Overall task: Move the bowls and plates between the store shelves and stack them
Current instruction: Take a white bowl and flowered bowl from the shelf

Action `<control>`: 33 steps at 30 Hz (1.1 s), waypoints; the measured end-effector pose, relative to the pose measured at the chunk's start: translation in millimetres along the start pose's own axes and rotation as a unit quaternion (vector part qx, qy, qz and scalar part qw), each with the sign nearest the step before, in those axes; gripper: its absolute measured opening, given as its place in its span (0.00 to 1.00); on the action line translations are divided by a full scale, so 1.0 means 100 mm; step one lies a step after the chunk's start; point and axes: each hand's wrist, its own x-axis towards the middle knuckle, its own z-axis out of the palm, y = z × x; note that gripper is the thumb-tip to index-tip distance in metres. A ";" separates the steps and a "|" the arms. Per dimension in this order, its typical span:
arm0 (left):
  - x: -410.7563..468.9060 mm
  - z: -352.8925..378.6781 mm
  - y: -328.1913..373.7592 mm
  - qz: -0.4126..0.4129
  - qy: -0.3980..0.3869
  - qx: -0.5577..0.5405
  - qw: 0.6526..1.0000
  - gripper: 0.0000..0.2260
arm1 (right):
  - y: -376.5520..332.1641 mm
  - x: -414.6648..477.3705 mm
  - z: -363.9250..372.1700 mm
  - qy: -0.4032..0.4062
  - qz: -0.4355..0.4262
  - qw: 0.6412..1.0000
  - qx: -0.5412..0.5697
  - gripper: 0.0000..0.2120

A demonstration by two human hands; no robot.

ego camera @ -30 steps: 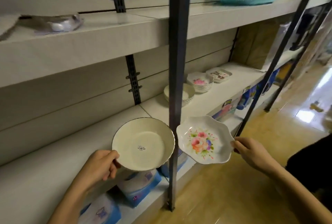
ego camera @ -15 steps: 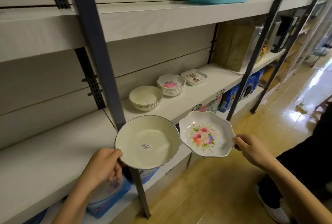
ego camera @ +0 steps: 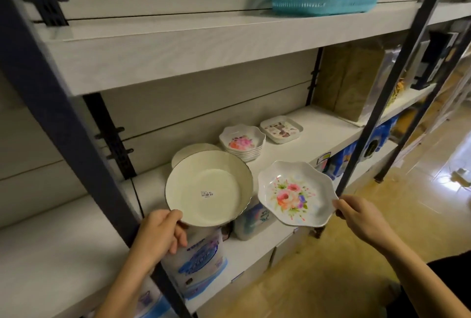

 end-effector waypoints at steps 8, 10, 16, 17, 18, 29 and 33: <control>0.56 0.26 0.16 -0.018 0.056 -0.024 0.998 0.14 | -0.23 1.05 -0.14 -0.051 -0.050 0.997 0.003 0.15; 0.67 0.31 0.19 -0.026 0.080 -0.033 0.996 0.14 | -0.25 1.29 -0.13 -0.056 -0.057 0.997 -0.015 0.16; 0.97 0.38 0.16 -0.078 0.149 -0.051 0.984 0.16 | -0.26 1.93 -0.02 -0.097 -0.092 0.991 -0.020 0.16; 1.03 0.40 0.15 -0.090 0.161 -0.054 0.981 0.16 | -0.26 2.03 0.00 -0.101 -0.100 0.990 -0.023 0.15; 1.10 0.41 0.15 -0.101 0.172 -0.059 0.978 0.16 | -0.25 2.14 0.02 -0.106 -0.108 0.988 -0.026 0.15; 1.63 0.63 0.14 -0.192 0.217 -0.120 0.949 0.15 | -0.14 2.95 -0.16 -0.146 -0.152 0.978 -0.007 0.16; 1.76 0.69 0.12 -0.191 0.223 -0.111 0.950 0.17 | -0.08 3.12 -0.19 -0.158 -0.156 0.975 -0.001 0.16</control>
